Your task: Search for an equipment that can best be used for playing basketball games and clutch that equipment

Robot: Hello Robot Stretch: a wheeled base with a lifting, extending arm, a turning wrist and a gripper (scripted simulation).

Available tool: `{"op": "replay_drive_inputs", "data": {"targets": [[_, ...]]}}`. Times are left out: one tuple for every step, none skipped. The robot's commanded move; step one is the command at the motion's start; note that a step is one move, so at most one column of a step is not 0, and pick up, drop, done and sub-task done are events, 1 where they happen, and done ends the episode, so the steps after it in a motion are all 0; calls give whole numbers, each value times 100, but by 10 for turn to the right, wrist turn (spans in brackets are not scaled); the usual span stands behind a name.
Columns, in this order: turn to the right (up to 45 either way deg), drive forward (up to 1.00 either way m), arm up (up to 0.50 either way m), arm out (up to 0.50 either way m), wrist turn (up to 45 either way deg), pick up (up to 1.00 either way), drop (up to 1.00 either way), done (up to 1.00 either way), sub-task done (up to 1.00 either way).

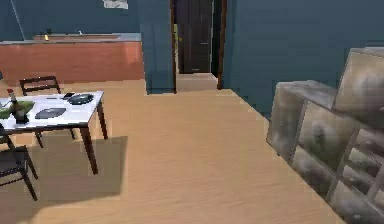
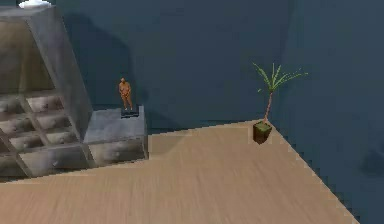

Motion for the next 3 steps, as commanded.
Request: {"op": "replay_drive_inputs", "data": {"targets": [[0, 100, 0, 0, 0, 0, 0, 0, 0], [0, 100, 0, 0, 0, 0, 0, 0, 0], [0, 100, 0, 0, 0, 0, 0, 0, 0]]}}
